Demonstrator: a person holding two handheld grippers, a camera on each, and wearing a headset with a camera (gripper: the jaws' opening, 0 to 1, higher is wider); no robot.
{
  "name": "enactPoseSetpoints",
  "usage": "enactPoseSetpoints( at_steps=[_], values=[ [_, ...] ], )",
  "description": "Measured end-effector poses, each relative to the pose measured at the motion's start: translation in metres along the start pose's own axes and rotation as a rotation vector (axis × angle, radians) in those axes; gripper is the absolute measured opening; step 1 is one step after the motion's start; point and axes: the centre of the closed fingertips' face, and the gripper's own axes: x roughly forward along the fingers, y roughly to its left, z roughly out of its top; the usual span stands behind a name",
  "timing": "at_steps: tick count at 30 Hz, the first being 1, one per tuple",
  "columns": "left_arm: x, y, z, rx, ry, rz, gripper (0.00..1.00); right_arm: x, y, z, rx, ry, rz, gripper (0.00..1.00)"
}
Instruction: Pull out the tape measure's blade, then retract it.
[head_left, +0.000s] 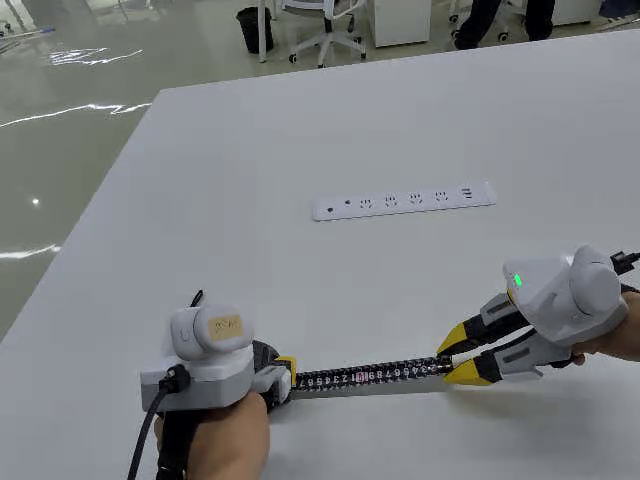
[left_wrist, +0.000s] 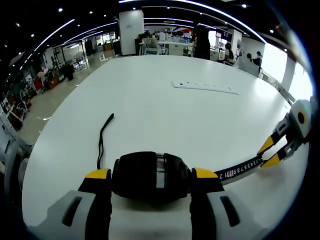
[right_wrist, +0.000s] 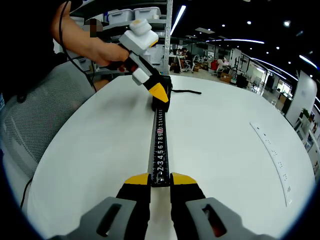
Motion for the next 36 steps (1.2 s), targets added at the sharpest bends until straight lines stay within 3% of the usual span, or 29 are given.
enactPoseSetpoints(
  at_steps=[36],
  values=[
    [-0.0006, 0.0000, 0.0000, 0.001, -0.002, 0.000, 0.59, 0.0072, -0.0023, 0.0025, -0.003, 0.002, 0.008, 0.14]
  ],
)
